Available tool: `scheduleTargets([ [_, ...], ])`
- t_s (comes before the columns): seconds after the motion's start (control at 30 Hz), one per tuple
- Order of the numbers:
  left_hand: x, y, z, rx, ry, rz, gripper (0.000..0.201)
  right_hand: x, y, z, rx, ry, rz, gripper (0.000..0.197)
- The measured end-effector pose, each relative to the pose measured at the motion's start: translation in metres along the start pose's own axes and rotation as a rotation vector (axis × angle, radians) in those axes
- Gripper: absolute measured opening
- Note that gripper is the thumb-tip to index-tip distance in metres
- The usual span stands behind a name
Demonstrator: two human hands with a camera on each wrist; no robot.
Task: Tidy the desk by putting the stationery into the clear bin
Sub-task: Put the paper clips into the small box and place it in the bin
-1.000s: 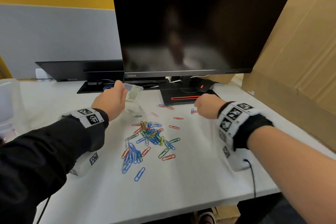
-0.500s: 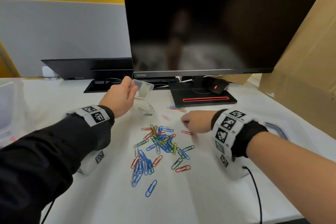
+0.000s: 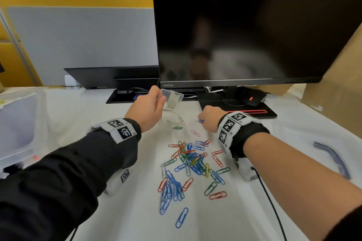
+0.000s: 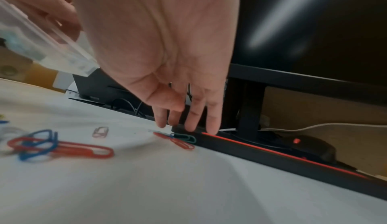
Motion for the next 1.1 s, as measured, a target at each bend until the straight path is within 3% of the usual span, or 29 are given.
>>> scheduleTargets([
  [0.23,0.001,0.001,0.002,-0.025,0.001,0.005,0.016,-0.011,-0.005,0.01,-0.016,0.067,-0.03,0.038],
  [0.4,0.003,0.002,0.001,-0.033,0.003,0.007,0.016,-0.009,0.03,0.004,-0.036,-0.347,-0.188,0.038],
  [0.53,0.003,0.002,0.002,-0.039,0.008,0.0,0.014,0.037,0.029,-0.013,0.195,-0.421,0.018,0.035],
  [0.67,0.002,0.001,0.002,-0.038,0.014,0.003,0.014,0.056,0.016,-0.002,0.11,-0.302,0.164,0.035],
  [0.93,-0.001,-0.001,0.009,-0.097,0.051,-0.025,0.01,0.014,0.027,0.006,-0.005,-0.344,-0.117,0.041],
  [1.1,0.002,0.002,0.012,-0.13,0.013,-0.041,0.019,0.0,0.047,0.013,0.031,-0.465,-0.19,0.029],
])
Point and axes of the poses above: each hand's wrist, its own y-axis away from the middle knuckle, its own z-axis out of the palm, x = y × z, the point moved 7 cm from there along -y, towards the middle knuckle, and after that the axes turned 5 degrees about y, right-handed, at the moved point
